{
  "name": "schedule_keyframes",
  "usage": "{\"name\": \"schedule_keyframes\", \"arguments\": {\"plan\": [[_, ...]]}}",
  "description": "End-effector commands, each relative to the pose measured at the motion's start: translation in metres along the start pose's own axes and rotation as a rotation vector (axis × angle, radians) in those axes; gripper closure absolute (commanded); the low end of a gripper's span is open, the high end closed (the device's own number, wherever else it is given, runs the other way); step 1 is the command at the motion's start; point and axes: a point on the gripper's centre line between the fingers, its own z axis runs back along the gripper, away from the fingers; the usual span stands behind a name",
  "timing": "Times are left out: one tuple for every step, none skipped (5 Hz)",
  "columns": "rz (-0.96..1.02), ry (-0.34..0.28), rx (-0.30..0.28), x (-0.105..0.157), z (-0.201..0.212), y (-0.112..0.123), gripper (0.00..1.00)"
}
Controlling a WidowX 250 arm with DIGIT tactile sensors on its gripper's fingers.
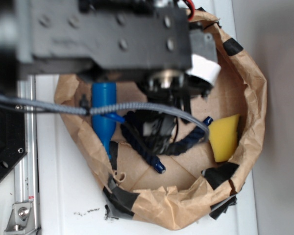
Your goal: Grab the rock.
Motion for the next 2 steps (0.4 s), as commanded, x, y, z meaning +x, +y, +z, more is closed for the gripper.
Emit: {"name": "schedule_keyframes", "arguments": {"plan": [[0.307,-0.084,0.057,-0.0129,0.0505,0.0126,1.00],[0.300,-0.075,0.046,-0.0107,0.0540,0.0175,1.00]]}}
